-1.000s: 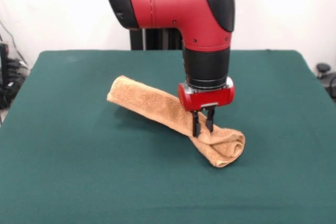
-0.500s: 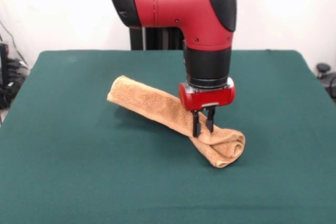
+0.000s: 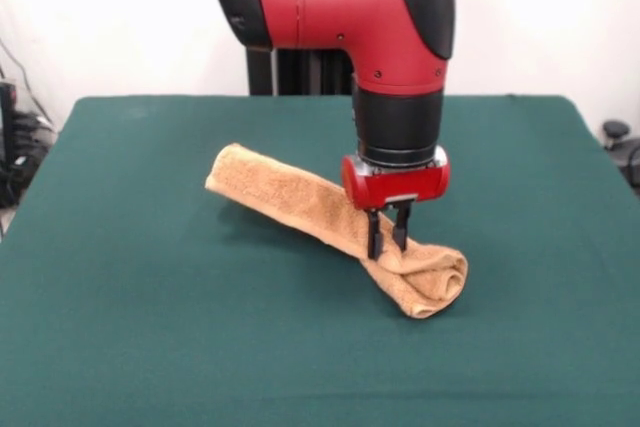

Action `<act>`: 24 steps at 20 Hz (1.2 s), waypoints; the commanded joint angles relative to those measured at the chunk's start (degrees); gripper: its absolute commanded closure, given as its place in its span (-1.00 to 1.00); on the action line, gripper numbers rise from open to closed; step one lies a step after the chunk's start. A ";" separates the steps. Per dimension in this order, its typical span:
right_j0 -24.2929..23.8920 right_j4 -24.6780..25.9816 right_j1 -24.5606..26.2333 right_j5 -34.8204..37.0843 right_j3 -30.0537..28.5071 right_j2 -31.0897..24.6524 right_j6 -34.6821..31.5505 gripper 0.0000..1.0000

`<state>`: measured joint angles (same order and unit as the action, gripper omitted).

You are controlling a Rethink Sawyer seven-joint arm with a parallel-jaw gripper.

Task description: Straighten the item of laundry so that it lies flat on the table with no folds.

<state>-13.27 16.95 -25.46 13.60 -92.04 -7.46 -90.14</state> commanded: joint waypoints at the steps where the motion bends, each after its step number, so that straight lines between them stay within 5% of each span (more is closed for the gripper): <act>1: 2.51 -5.20 4.25 10.47 -2.67 -2.85 -9.32 1.00; 24: 8.24 -14.10 -7.20 34.42 -3.05 1.84 -13.48 1.00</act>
<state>-7.91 6.44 -31.84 39.55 -92.96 -6.40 -90.14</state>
